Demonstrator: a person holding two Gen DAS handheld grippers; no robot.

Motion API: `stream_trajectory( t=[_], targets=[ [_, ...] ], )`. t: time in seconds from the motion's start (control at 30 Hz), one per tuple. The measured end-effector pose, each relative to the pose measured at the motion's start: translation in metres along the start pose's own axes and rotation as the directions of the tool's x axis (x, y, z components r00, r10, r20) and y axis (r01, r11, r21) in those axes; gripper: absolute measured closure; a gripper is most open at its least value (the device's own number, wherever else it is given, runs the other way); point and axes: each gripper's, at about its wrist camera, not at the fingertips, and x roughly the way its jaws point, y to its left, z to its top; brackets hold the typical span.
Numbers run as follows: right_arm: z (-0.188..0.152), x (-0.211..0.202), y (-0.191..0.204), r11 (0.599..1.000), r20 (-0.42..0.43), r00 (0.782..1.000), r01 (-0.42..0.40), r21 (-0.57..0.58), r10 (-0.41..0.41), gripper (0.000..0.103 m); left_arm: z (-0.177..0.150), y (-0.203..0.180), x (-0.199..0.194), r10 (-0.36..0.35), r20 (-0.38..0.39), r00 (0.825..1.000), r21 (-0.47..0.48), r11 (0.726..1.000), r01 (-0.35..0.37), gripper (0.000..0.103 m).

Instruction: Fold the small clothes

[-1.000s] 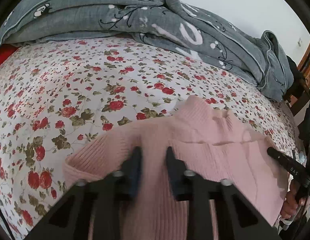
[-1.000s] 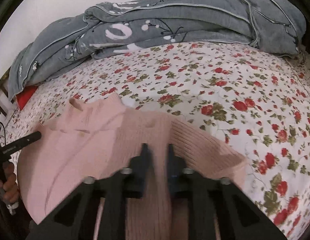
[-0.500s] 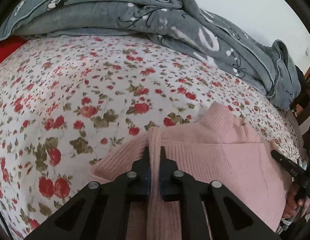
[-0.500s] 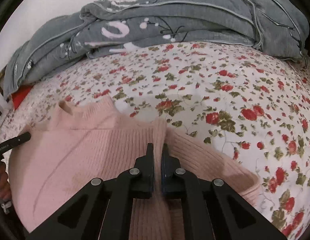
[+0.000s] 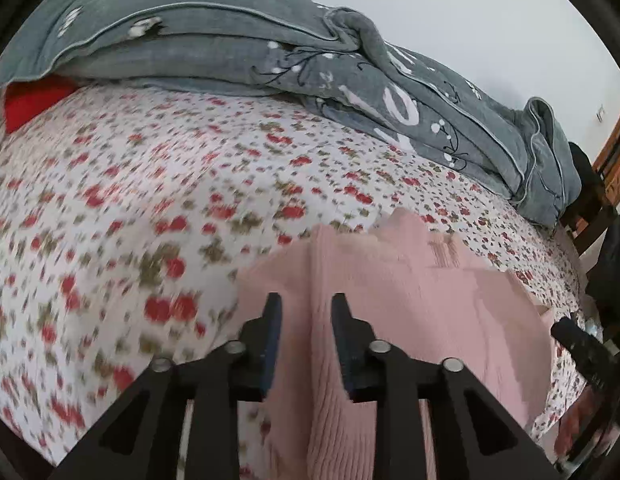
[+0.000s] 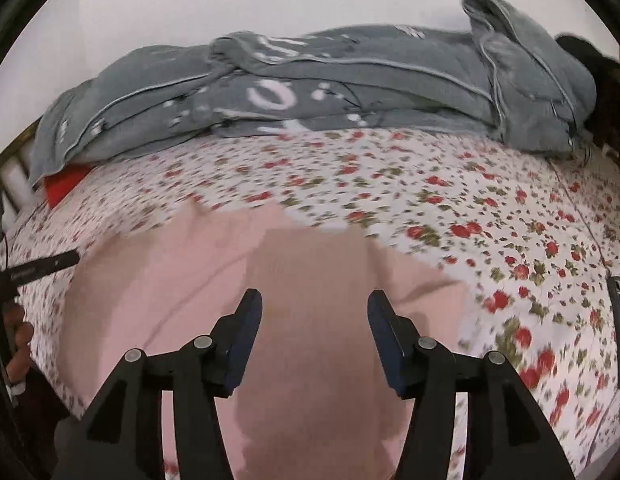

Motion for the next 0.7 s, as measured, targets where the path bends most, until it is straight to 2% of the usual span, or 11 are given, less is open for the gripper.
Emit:
stream_trajectory(
  t=[0.1,0.17,0.2,0.4,0.53,0.6,0.7],
  targets=[
    [-0.024,-0.01,0.024,0.999,-0.007,0.999,-0.033,-0.008,0.033,0.049,-0.021,0.009,-0.005,-0.033,-0.041,0.999,-0.039,0.999,0.031,0.064],
    [-0.043,-0.007,0.039,0.996,-0.061,0.994,-0.092,0.007,0.092,0.049,-0.034,0.012,-0.006,-0.062,-0.075,0.995,-0.043,0.997,0.059,0.049],
    [-0.05,-0.006,0.043,0.994,-0.08,0.991,-0.106,0.014,0.107,0.049,-0.042,0.013,-0.005,-0.079,-0.094,0.992,-0.041,0.996,0.075,0.046],
    [-0.085,-0.006,0.067,0.995,-0.067,0.994,-0.087,0.041,0.089,0.049,-0.065,0.017,0.001,-0.131,-0.119,0.984,-0.046,0.991,0.127,0.044],
    [-0.095,0.004,0.078,0.999,-0.047,0.998,-0.034,0.02,0.035,0.049,-0.062,0.024,0.016,-0.196,-0.136,0.971,-0.096,0.978,0.184,0.043],
    [-0.099,0.017,0.079,1.0,-0.06,0.998,-0.003,0.027,0.004,0.048,-0.059,0.024,0.024,-0.215,-0.139,0.967,-0.107,0.974,0.201,0.043],
    [-0.097,0.013,0.08,0.998,-0.017,1.0,0.025,0.059,-0.024,0.048,-0.056,0.021,0.03,-0.224,-0.128,0.966,-0.098,0.972,0.212,0.046]
  ],
)
